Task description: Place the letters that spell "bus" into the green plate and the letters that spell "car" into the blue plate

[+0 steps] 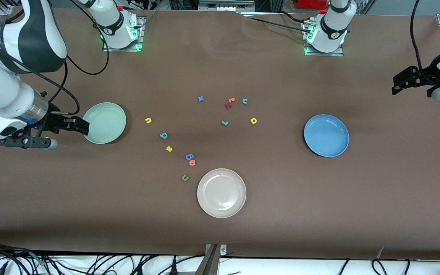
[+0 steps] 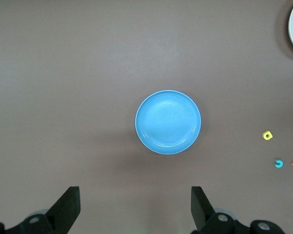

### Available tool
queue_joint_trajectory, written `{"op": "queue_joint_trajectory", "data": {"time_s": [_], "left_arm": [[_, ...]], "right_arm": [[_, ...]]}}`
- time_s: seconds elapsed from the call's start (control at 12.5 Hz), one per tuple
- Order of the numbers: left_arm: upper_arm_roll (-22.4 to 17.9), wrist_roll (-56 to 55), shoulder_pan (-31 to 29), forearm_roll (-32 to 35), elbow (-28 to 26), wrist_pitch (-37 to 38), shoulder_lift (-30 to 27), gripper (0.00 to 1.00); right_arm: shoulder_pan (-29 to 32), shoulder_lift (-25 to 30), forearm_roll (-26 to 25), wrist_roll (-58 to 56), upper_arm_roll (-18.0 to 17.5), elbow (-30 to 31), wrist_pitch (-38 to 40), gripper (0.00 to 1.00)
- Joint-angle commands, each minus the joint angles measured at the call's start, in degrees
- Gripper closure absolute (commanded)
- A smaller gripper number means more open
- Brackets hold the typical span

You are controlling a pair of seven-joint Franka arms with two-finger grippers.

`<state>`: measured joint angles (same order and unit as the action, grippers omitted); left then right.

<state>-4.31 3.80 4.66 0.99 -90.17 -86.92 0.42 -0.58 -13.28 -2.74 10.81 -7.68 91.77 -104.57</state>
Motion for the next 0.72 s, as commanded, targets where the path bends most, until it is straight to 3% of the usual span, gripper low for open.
{"op": "queue_joint_trajectory", "data": {"time_s": [0.0, 0.64], "left_arm": [[-0.09, 1.38, -0.18, -1.43, 0.08, 0.52, -0.15, 0.0], [-0.09, 1.38, -0.18, -1.43, 0.08, 0.52, -0.15, 0.0]], "right_arm": [[0.23, 0.36, 0.54, 0.09, -0.15, -0.1, 0.77, 0.0], [0.32, 0.45, 0.63, 0.44, 0.12, 0.16, 2.44, 0.0]]}}
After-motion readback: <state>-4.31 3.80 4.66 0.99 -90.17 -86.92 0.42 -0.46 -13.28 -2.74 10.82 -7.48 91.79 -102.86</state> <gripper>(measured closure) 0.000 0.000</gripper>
